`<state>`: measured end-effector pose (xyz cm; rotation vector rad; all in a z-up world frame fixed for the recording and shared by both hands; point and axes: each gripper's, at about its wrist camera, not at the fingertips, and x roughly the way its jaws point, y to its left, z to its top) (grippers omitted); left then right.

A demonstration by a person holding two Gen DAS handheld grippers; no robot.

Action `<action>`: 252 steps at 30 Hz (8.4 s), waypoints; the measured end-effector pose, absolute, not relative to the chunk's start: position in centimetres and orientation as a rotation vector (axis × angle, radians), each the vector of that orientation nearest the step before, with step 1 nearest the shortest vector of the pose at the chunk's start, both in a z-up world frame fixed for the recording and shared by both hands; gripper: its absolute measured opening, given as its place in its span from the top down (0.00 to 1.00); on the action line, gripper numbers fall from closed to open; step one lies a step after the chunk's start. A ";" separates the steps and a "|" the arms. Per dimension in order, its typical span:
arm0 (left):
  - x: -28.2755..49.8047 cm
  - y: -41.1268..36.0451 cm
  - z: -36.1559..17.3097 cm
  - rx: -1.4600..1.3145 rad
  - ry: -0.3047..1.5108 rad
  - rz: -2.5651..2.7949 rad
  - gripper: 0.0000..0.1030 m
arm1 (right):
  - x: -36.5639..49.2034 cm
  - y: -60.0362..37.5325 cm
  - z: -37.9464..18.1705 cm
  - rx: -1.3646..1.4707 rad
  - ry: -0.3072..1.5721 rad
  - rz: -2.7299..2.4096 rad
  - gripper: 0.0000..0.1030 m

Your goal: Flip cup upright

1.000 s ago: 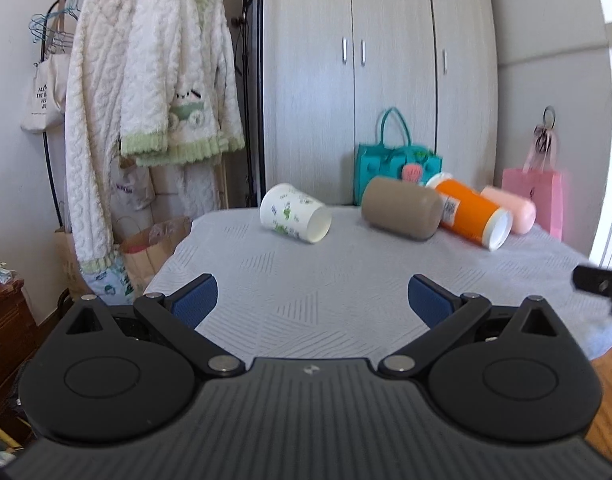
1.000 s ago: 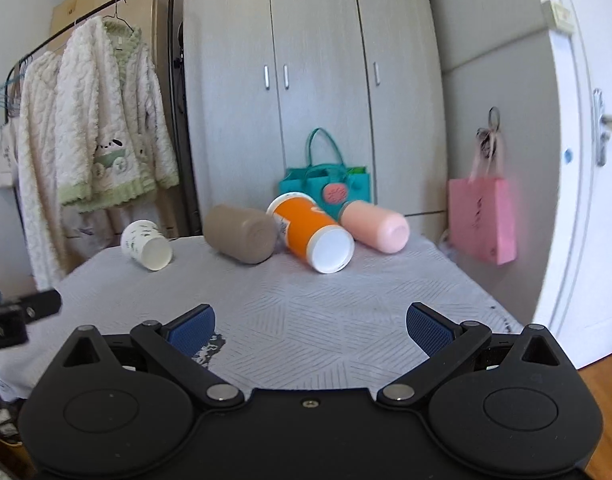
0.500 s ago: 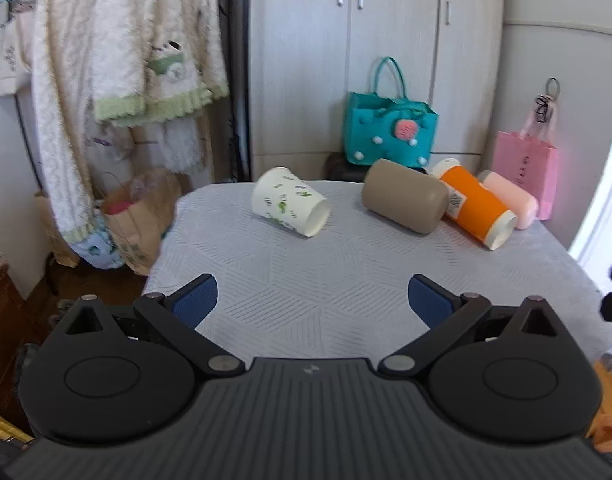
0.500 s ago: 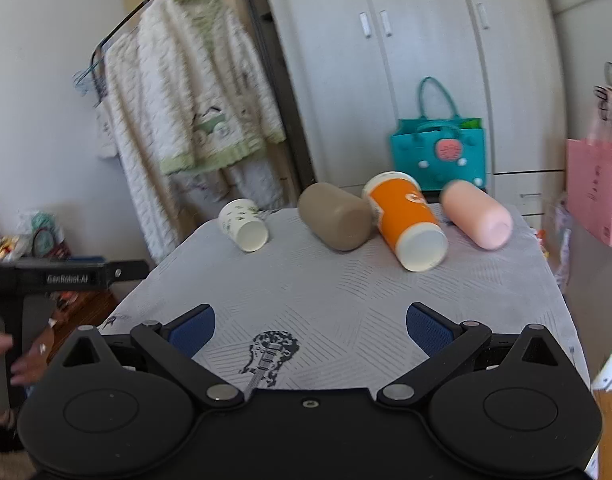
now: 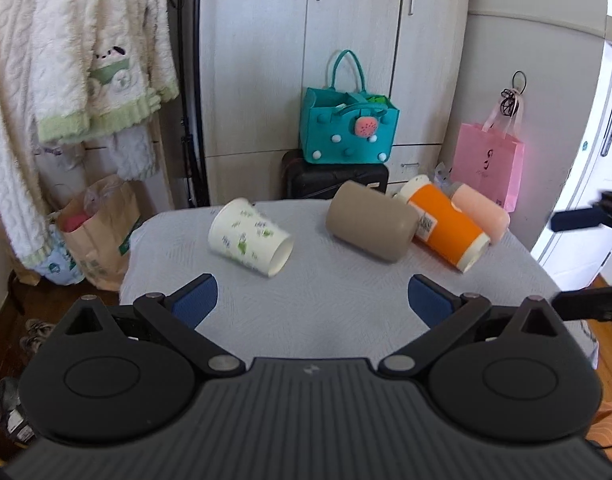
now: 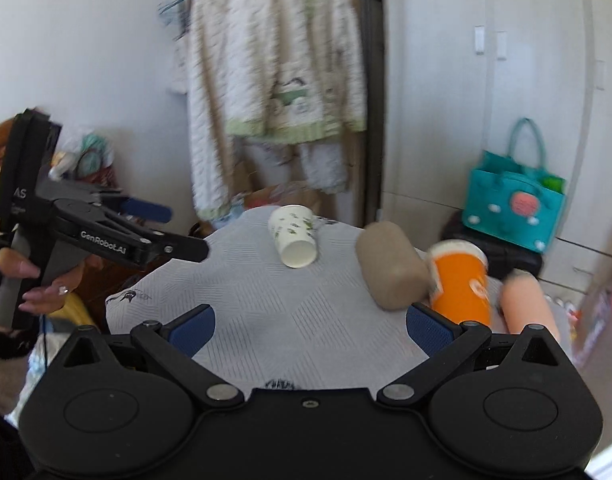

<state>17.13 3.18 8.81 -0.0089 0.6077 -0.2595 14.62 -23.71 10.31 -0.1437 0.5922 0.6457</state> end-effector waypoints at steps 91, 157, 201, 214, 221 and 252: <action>16.3 10.2 0.4 -0.440 0.774 -0.304 0.00 | 24.3 -9.9 5.2 -0.506 0.992 0.988 0.12; 20.5 -2.8 2.7 -0.106 0.469 -0.565 0.26 | 17.0 -20.4 1.5 -0.283 0.324 0.610 0.19; 19.5 -3.3 1.6 -0.011 0.532 -0.480 0.26 | 17.7 -20.6 -1.0 -0.221 0.447 0.513 0.16; 14.5 -0.7 4.6 0.032 0.516 -0.325 0.16 | 11.2 -22.7 3.2 -0.170 0.366 0.417 0.16; 11.3 -0.2 5.8 0.032 0.509 -0.307 0.16 | 8.4 -23.0 4.7 -0.167 0.361 0.364 0.15; 5.9 -0.3 3.9 0.057 0.534 -0.140 0.00 | 3.1 -22.6 3.3 -0.109 0.341 0.071 0.00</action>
